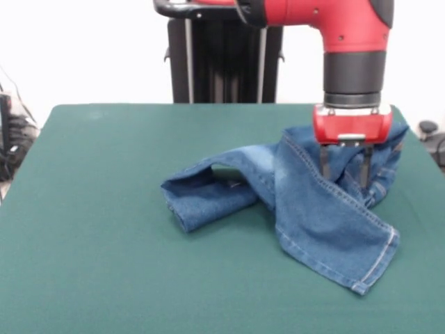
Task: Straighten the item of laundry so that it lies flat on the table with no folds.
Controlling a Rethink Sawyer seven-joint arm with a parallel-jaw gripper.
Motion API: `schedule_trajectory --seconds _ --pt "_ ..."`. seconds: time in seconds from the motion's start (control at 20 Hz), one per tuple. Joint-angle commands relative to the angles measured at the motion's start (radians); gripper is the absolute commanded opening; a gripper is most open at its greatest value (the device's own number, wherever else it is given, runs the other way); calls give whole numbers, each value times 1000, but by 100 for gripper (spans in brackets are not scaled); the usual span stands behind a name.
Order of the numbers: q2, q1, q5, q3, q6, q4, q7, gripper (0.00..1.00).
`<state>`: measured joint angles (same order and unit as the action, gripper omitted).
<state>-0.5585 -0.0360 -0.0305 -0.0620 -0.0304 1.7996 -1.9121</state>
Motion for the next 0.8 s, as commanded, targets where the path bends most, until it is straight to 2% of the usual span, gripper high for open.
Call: schedule_trajectory --seconds 0.05,0.2,0.8 --pt "52 -26 -36 8 -114 -26 -136 100" --pt "44 -9 -19 41 -112 -37 -130 100" --pt "94 -58 -48 -17 -143 -62 -119 100"
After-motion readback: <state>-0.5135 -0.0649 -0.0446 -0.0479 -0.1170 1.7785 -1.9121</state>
